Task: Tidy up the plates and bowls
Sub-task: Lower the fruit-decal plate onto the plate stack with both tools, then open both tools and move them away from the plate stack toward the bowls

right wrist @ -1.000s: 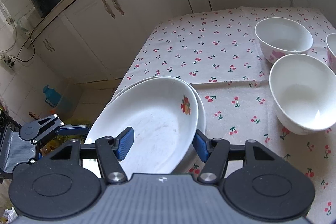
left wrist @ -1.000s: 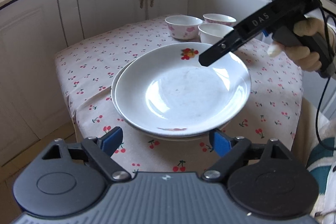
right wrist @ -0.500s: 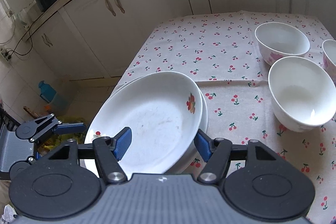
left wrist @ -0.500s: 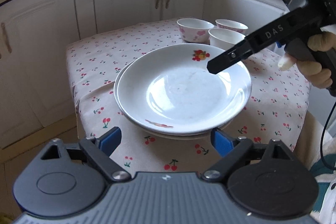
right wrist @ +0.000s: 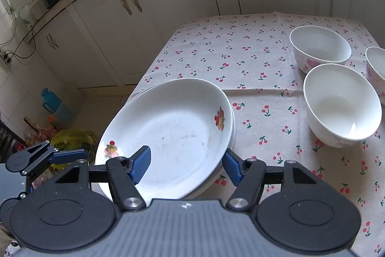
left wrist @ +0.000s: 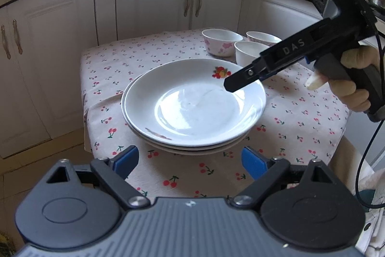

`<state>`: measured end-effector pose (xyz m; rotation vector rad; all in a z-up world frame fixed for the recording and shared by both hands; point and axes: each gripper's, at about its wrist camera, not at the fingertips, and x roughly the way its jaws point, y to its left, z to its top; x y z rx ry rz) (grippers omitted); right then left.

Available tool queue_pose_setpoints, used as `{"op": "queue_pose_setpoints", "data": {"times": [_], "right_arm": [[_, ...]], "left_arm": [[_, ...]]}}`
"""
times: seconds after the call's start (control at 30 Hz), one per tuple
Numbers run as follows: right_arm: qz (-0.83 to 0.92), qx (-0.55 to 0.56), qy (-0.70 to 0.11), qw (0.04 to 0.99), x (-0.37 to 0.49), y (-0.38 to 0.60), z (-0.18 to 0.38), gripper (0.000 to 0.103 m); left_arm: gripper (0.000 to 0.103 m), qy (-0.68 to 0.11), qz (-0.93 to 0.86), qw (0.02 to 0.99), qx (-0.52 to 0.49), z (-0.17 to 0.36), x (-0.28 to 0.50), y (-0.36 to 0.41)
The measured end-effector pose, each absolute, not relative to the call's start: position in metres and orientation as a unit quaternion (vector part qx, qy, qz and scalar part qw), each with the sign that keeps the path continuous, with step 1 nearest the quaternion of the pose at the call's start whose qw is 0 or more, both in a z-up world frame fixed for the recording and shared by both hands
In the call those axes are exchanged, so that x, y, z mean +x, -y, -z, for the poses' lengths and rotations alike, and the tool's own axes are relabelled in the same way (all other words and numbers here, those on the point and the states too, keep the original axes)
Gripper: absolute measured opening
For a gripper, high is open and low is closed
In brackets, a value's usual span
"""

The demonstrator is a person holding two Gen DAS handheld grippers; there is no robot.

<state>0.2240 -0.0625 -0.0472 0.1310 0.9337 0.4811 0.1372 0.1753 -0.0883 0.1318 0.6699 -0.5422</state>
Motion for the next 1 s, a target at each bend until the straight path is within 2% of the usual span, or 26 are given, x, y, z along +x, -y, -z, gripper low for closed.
{"op": "queue_pose_setpoints", "data": {"times": [0.5,0.57,0.63,0.7,1.0], "right_arm": [[-0.230,0.034,-0.436,0.870,0.215,0.061,0.046,0.072],[-0.233,0.026,-0.428,0.873,0.211,0.062,0.041,0.078],[-0.238,0.019,-0.415,0.878,0.205,0.066,0.036,0.089],[-0.234,0.015,-0.400,0.886,0.198,0.074,0.031,0.095],[-0.189,0.000,-0.337,0.923,0.171,0.138,0.026,0.099]], "left_arm": [[0.092,-0.322,0.249,0.911,0.071,0.081,0.129,-0.161],[0.093,-0.318,0.238,0.915,0.072,0.075,0.125,-0.157],[0.095,-0.313,0.226,0.920,0.074,0.069,0.122,-0.152],[0.096,-0.300,0.220,0.925,0.075,0.063,0.116,-0.144],[0.098,-0.247,0.230,0.935,0.113,0.044,0.112,-0.087]]}}
